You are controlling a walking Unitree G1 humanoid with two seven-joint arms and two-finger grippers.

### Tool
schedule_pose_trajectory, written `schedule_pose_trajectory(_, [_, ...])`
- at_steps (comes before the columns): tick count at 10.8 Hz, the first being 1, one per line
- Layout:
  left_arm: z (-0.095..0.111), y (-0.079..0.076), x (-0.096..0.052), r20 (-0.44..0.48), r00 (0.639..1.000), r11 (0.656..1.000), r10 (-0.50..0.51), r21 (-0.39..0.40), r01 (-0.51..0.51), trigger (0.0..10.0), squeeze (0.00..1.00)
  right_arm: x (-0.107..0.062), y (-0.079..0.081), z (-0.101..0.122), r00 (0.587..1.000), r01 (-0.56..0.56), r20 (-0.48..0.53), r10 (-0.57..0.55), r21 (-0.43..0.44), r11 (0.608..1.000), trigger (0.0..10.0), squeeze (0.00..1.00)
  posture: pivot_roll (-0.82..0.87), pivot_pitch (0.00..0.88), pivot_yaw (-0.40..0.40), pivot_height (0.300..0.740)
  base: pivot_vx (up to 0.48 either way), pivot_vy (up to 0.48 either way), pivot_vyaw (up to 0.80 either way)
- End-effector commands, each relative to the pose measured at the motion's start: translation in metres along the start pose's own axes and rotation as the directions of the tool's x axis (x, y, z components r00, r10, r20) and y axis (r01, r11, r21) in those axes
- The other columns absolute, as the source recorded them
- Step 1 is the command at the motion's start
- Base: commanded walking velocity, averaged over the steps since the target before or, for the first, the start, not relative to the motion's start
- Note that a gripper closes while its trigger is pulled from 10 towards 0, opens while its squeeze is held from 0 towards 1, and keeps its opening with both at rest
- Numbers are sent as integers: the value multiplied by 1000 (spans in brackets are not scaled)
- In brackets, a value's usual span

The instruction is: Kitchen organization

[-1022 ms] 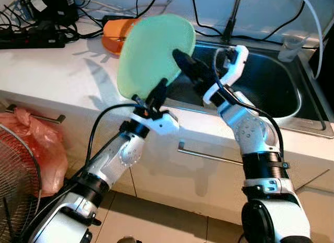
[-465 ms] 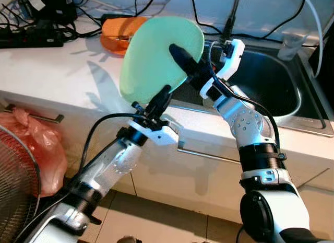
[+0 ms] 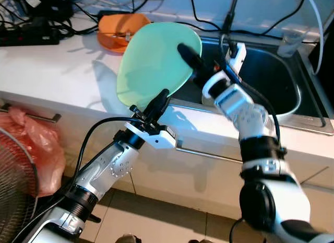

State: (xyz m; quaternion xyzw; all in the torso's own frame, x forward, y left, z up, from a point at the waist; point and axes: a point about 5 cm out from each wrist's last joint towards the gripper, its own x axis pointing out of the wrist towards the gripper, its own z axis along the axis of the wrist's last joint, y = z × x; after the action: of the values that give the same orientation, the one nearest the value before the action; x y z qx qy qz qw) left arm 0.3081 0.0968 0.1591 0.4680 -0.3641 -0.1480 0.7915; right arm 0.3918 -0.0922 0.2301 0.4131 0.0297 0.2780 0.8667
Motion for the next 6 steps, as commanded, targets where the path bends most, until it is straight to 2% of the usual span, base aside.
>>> schedule_pose_trajectory(1, [12,6,6,76,997,1000,20,10,-21,0,0,1,-7,-5,995,76,-58,-75,7,997,10000,0,-16,107,-24,740,0,0,0])
schedule_pose_trajectory(3, [12,5,6,76,997,1000,14,10,-15,0,0,3,-8,-8,988,108,-105,-111,-37,993,10000,0,-17,107,-30,740,0,0,0])
schedule_pose_trajectory(6, [12,2,5,69,998,1000,4,7,-5,0,0,7,3,0,983,101,-142,-115,-105,989,10000,0,-27,101,-32,740,0,0,0])
